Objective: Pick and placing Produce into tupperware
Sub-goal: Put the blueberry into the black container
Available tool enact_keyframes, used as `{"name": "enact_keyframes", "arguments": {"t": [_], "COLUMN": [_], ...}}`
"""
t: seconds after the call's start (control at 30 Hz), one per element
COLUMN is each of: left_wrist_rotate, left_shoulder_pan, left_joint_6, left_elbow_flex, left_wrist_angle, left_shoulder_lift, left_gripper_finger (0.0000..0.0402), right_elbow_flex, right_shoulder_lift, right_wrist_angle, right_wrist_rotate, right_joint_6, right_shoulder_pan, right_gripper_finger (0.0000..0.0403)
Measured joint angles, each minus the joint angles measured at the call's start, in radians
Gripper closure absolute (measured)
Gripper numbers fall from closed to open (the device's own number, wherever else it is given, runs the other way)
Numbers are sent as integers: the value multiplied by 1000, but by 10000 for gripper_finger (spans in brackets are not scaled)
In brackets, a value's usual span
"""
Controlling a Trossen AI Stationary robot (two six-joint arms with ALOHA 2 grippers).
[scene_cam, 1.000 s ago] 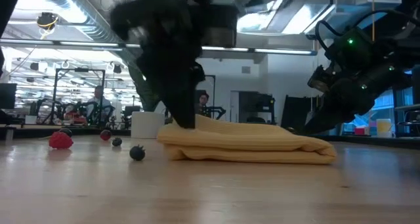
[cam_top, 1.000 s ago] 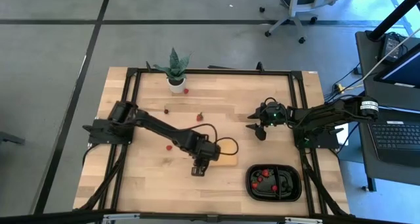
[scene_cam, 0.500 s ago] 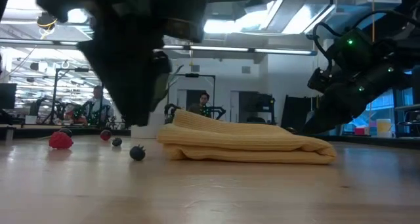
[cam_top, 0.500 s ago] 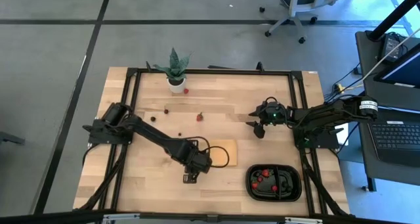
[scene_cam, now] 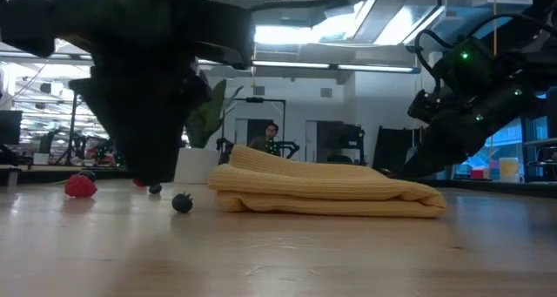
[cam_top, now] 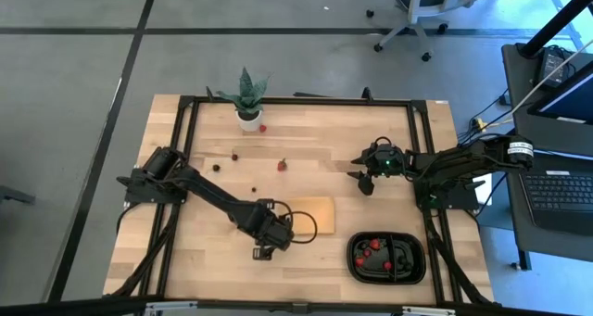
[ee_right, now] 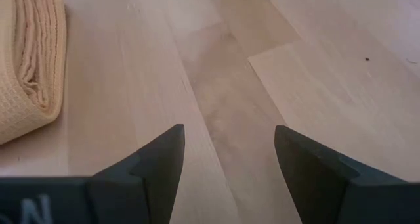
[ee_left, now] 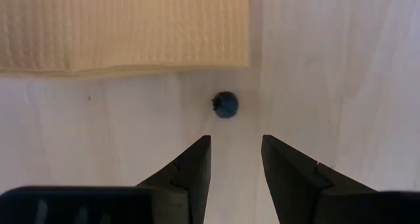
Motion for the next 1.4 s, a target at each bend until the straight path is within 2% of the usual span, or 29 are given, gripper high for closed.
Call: {"name": "enact_keyframes", "arguments": {"t": [0.43, 0.6, 0.8, 1.07, 1.4], "left_wrist_rotate": [-31, -94, -90, -13, -10], "left_shoulder_pan": [36, 43, 42, 42, 41], "left_joint_6": [27, -58, -45, -15, 27], "left_elbow_flex": [0, 0, 0, 0, 0], "left_wrist_angle": [34, 55, 58, 58, 66], "left_shoulder_lift": [0, 0, 1, 1, 1], "left_gripper_finger": [274, 274, 274, 274, 274], "right_elbow_flex": [0, 0, 0, 0, 0], "right_shoulder_lift": [0, 0, 0, 0, 0], "right_wrist_angle": [0, 0, 0, -1, -1], "right_wrist_rotate": [0, 0, 1, 1, 1], "right_joint_6": [-2, -3, -1, 20, 21], "right_shoulder_pan": [0, 0, 0, 0, 0], "right_gripper_finger": [166, 166, 166, 166, 166]}}
